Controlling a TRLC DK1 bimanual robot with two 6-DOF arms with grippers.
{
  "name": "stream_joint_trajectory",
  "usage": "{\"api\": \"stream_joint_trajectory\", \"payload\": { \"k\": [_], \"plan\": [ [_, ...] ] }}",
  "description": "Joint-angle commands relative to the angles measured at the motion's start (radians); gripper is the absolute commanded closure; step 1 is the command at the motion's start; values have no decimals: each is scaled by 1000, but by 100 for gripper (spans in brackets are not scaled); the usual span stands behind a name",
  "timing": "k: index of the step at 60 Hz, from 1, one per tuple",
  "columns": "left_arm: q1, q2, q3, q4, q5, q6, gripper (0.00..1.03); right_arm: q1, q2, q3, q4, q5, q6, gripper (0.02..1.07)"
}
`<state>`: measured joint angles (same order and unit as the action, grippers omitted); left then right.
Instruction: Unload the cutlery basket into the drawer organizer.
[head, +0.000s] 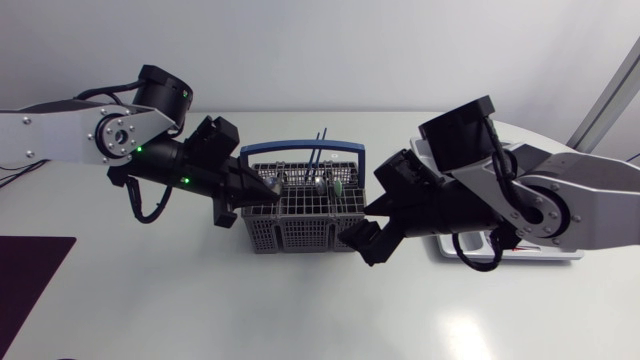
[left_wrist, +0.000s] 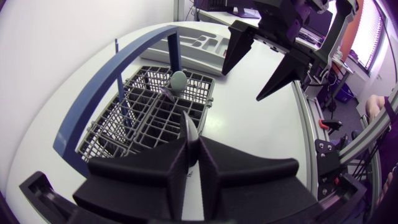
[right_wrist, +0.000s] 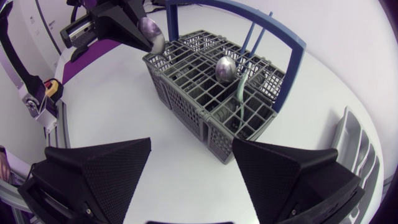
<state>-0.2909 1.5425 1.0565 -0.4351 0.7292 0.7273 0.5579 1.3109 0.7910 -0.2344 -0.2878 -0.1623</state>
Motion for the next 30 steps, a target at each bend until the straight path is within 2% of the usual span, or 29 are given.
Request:
{"api": "stream_joint_trajectory", "payload": {
  "k": [1, 12, 30],
  "plan": [
    [12, 27, 51, -39, 22, 14, 97, 8, 19, 13, 12, -1, -11, 13],
    [25, 68, 115, -152, 27, 17, 97, 10, 24, 10, 21, -1, -9, 13],
    [32, 31, 105, -157, 35, -22, 98, 16, 21, -4, 23, 1, -8, 13]
  ]
}}
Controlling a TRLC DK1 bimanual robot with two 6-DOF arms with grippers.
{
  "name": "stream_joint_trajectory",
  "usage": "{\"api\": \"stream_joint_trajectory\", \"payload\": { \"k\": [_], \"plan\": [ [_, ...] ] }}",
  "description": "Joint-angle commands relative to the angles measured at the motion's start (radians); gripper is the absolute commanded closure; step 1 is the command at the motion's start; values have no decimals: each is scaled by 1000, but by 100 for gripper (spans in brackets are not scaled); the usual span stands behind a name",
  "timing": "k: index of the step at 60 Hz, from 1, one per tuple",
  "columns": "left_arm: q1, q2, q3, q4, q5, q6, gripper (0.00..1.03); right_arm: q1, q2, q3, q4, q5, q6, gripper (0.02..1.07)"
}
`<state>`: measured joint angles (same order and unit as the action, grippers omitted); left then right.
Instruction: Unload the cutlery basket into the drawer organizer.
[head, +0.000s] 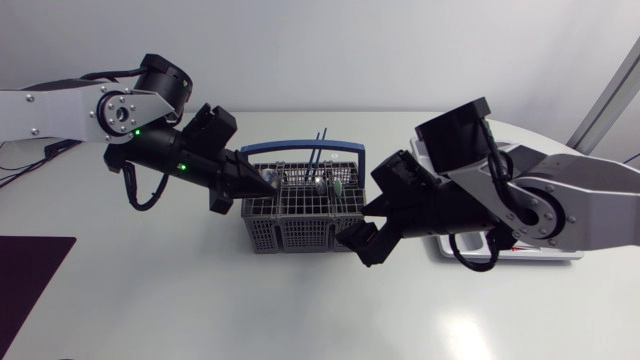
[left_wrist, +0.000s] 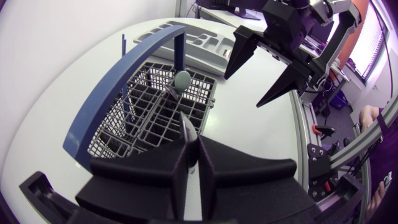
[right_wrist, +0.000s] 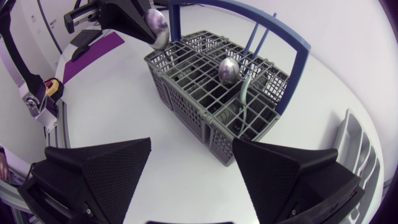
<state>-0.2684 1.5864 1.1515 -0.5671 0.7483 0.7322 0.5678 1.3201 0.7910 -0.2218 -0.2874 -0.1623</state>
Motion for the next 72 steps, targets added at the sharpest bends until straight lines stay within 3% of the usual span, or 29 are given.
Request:
{"api": "stream_joint_trajectory", "payload": {
  "k": [1, 14, 27, 53, 63, 72],
  "plan": [
    [11, -22, 7, -25, 14, -30, 98, 6, 10, -6, 10, 1, -8, 13],
    [15, -89, -7, -25, 19, -73, 99, 15, 11, -6, 12, 2, -5, 13],
    [44, -128, 4, -20, 89, -136, 99, 21, 8, -10, 12, 2, 0, 13],
    [38, -221, 2, -7, 108, -223, 99, 40, -1, 13, 1, 7, 6, 13],
    [44, -259, -13, 56, 98, -321, 99, 46, -1, 11, 1, 8, 12, 13],
    [38, -295, -52, 141, 37, -416, 99, 46, -10, 7, -2, 8, 14, 13]
  ]
}}
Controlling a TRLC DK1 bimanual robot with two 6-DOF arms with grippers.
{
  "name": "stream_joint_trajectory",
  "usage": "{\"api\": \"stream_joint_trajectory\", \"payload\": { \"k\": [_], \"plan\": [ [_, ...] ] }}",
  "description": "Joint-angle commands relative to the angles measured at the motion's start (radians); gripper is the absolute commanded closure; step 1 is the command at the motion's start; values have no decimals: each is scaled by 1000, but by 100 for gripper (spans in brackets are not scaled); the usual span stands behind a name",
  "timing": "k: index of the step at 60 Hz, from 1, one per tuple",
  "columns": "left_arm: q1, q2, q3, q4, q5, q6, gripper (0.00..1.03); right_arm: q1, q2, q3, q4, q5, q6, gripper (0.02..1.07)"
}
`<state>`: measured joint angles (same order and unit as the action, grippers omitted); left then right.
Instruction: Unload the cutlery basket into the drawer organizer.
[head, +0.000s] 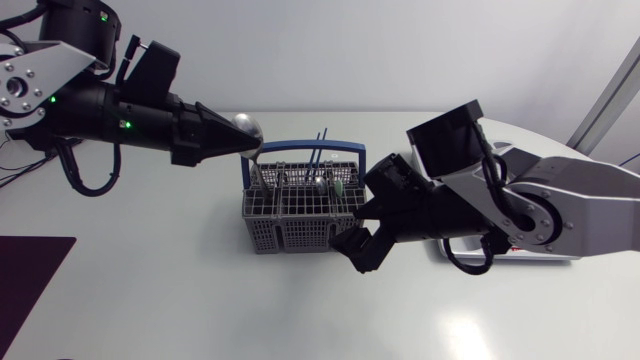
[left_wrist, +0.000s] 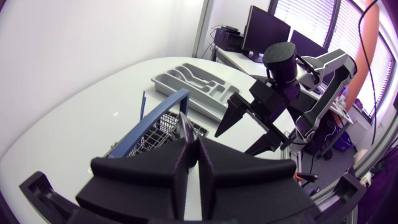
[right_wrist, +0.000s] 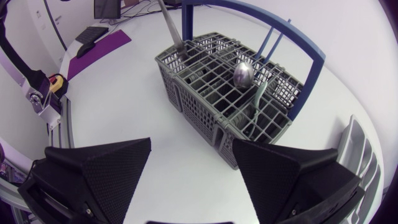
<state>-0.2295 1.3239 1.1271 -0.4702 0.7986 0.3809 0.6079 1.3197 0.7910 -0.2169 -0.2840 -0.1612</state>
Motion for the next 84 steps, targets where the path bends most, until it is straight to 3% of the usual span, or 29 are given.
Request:
{"api": "stream_joint_trajectory", "payload": {
  "k": [1, 31, 46, 55, 84],
  "plan": [
    [-1, -35, -32, 48, -18, -70, 99, 7, -11, 7, -7, 5, 12, 13],
    [-99, -144, -59, 64, -188, -194, 99, 6, -33, 13, -29, 5, 12, 13],
    [-117, -209, -52, 28, -194, -194, 99, -3, -88, 2, -29, 6, -8, 13],
    [-174, -223, -24, -31, -191, -166, 99, -7, -171, -13, -55, 0, -60, 13],
    [-297, -104, 99, -140, 82, -123, 98, 41, -335, -68, -113, -165, -136, 13]
  ]
}}
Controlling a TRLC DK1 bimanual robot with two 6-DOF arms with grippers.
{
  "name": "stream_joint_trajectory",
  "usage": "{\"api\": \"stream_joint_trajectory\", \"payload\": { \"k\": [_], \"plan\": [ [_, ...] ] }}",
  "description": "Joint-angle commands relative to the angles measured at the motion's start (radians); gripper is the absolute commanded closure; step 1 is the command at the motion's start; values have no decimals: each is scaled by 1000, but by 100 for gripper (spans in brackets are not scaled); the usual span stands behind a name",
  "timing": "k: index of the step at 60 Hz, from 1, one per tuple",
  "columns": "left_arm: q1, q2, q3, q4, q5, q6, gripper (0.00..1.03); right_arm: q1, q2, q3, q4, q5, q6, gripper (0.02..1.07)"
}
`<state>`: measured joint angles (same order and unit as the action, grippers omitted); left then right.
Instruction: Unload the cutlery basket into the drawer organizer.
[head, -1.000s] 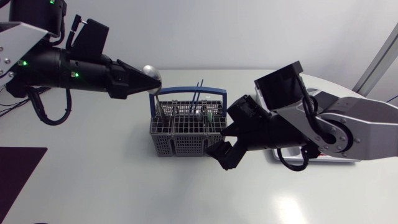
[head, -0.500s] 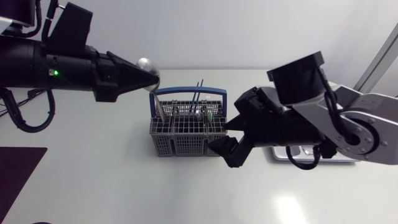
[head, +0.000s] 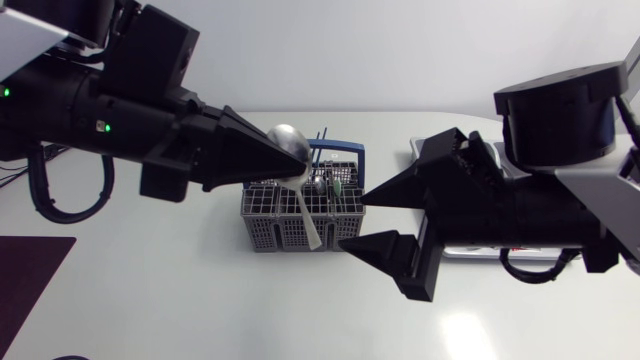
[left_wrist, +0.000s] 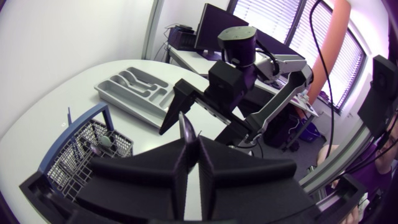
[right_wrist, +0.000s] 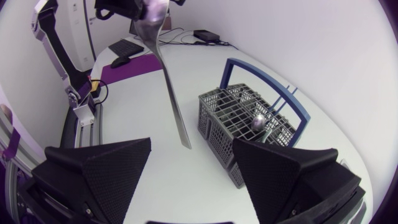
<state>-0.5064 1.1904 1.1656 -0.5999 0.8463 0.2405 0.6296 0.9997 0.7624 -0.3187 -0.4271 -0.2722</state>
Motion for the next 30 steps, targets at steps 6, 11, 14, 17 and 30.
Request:
{"api": "stream_joint_trajectory", "payload": {
  "k": [6, 11, 14, 17, 30],
  "plan": [
    [-46, 61, 86, -38, 63, 28, 98, 33, -35, -57, -11, -67, -38, 13],
    [-69, 83, 103, -61, 74, 49, 98, 32, -46, -64, -19, -93, -65, 13],
    [-84, 98, 118, -81, 76, 65, 98, 27, -49, -71, -23, -104, -88, 13],
    [-95, 107, 128, -97, 76, 80, 98, 19, -53, -78, -23, -116, -110, 13],
    [-126, 167, 177, -192, 76, 181, 98, -10, -70, -101, -33, -167, -196, 18]
  ]
}}
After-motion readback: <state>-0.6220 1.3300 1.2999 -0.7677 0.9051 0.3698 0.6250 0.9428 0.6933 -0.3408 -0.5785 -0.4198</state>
